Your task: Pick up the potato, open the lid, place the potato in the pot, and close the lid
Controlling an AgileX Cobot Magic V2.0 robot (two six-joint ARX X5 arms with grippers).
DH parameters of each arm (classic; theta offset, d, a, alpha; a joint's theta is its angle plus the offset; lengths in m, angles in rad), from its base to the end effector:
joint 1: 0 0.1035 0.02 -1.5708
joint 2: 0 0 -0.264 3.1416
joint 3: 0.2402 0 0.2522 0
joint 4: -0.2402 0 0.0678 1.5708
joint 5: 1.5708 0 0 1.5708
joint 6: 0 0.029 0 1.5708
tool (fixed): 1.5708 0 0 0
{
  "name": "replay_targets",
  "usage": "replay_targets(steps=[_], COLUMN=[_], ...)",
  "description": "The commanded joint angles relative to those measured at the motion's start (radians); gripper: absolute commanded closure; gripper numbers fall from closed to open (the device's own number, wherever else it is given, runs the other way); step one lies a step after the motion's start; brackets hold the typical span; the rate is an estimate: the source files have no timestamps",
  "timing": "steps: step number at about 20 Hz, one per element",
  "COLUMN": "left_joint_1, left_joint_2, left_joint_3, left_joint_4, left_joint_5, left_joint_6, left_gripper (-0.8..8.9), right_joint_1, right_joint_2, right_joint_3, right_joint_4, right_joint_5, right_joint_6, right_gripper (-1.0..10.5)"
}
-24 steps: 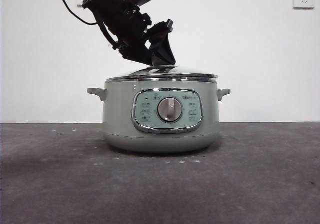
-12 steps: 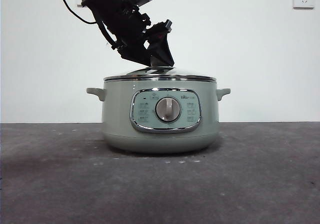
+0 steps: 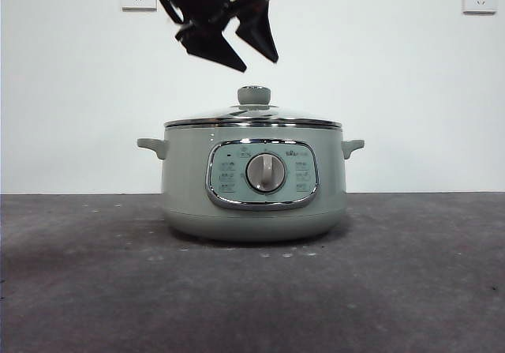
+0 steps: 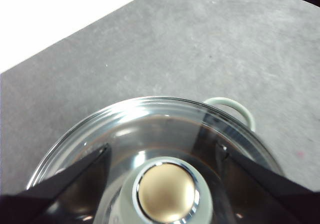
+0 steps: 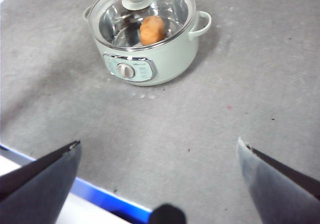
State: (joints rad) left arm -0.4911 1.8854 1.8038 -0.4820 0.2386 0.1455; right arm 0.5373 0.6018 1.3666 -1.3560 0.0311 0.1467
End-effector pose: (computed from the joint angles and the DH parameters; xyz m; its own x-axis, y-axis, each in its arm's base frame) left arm 0.3776 -0.2097 0.3431 0.6129 -0.5958 -0.5191 0.6960 0.7180 -0.0024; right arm 0.0159 0.0084 0.4119 0.7289 0.3980 -0.5571 -0.4141 0.9042 0.1042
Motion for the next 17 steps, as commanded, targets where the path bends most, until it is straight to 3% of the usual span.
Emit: replay_targets(steps=[1, 7, 14, 17], left_joint_1=[0.007, 0.046, 0.067, 0.057], left_joint_2=[-0.024, -0.273, -0.514, -0.545], left_joint_3=[0.071, 0.085, 0.085, 0.085], left_joint_4=[-0.126, -0.341, -0.784, -0.834], left_joint_5=[0.004, 0.003, 0.004, 0.005], left_joint_6=[-0.003, -0.003, -0.002, -0.003], left_gripper=[4.55, 4.55, 4.59, 4.64], right_joint_1=[0.002, 0.002, 0.002, 0.002], right_joint_2=[-0.004, -0.003, 0.006, 0.023], right_joint_3=[-0.008, -0.008, -0.008, -0.008], right_joint_4=[-0.026, -0.026, -0.026, -0.026], right_joint_5=[0.031, 0.051, 0.055, 0.055], right_joint_6=[0.010, -0.002, -0.018, -0.020], right_gripper=[4.2, 4.1, 4.1, 4.1])
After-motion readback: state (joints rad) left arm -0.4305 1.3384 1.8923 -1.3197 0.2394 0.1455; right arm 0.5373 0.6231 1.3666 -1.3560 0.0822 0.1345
